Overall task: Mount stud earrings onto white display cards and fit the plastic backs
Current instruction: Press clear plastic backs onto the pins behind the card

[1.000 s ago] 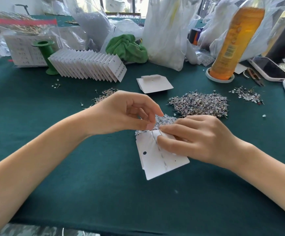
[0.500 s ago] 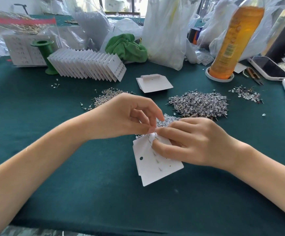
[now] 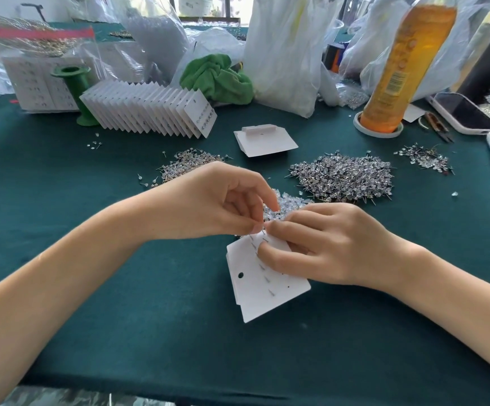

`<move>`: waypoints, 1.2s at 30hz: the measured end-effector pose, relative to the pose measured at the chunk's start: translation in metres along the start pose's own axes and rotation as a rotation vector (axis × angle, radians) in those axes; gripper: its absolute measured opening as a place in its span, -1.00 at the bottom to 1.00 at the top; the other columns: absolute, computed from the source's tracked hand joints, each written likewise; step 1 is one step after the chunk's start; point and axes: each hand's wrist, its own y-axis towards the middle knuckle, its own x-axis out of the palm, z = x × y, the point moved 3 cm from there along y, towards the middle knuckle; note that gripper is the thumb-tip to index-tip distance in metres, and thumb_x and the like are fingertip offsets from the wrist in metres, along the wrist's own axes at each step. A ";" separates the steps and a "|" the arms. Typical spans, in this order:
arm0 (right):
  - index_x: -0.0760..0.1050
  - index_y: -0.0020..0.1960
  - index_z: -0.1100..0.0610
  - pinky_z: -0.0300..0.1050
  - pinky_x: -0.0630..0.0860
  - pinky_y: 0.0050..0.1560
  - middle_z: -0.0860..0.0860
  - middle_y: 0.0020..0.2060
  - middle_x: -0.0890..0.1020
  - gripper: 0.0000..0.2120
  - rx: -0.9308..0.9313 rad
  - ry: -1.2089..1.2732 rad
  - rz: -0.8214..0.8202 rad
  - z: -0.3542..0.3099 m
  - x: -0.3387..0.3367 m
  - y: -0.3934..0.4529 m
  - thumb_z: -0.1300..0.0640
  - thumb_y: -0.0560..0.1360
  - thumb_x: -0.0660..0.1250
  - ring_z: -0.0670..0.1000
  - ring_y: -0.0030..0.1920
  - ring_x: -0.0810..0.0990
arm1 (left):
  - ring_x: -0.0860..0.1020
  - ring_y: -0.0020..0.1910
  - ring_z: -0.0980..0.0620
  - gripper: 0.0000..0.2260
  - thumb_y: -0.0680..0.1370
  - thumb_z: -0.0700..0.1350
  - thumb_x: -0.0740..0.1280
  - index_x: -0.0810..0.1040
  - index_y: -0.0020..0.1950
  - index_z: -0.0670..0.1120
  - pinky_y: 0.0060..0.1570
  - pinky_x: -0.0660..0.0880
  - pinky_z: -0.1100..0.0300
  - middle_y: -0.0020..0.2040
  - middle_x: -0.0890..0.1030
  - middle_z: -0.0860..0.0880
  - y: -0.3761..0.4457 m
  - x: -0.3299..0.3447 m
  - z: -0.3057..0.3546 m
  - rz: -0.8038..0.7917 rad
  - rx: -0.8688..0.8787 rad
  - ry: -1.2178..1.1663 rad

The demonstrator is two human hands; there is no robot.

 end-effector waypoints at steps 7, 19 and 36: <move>0.64 -0.11 0.11 -0.11 0.54 -0.42 0.05 -0.35 0.63 -0.79 -0.007 0.001 -0.007 -0.001 0.001 0.000 0.40 0.41 0.40 0.07 -0.41 0.57 | 0.61 -0.23 0.09 -0.76 0.44 -0.34 0.41 0.60 0.03 -0.07 -0.05 0.58 0.17 -0.20 0.65 0.00 -0.002 0.000 0.002 -0.006 -0.023 0.014; 0.65 -0.10 0.13 -0.10 0.54 -0.41 0.06 -0.34 0.63 -0.80 -0.005 -0.001 -0.020 -0.001 -0.001 0.001 0.40 0.42 0.39 0.08 -0.40 0.57 | 0.61 -0.25 0.09 -0.73 0.43 -0.35 0.40 0.60 0.04 -0.04 -0.10 0.55 0.25 -0.21 0.64 0.02 -0.003 0.000 0.003 0.025 0.027 0.084; 0.64 -0.13 0.13 -0.11 0.53 -0.41 0.07 -0.34 0.64 -0.81 -0.042 -0.022 -0.004 0.000 0.000 0.001 0.40 0.40 0.40 0.07 -0.41 0.56 | 0.62 -0.25 0.12 -0.75 0.42 -0.29 0.46 0.61 0.03 -0.03 -0.11 0.56 0.24 -0.22 0.65 0.07 0.002 -0.003 0.005 0.013 0.075 0.166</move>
